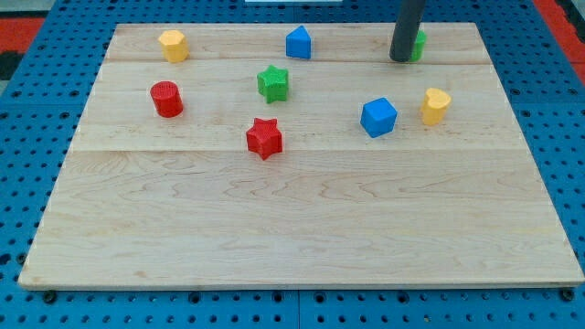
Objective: Place the green star towards the bottom left of the blue cube
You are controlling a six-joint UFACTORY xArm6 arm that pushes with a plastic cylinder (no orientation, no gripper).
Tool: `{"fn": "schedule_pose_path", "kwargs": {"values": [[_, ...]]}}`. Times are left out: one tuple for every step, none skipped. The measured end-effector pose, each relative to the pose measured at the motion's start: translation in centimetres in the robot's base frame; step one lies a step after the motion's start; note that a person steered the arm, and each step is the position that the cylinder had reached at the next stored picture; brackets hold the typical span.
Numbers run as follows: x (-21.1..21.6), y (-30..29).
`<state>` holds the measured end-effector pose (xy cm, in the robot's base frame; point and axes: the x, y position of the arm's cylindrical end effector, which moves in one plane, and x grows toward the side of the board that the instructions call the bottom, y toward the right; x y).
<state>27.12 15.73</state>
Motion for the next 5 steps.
{"fn": "schedule_pose_path", "kwargs": {"values": [[0.3,0.0],[0.7,-3.7],[1.4,-10.1],[1.3,-14.5],[3.2,-18.7]]}}
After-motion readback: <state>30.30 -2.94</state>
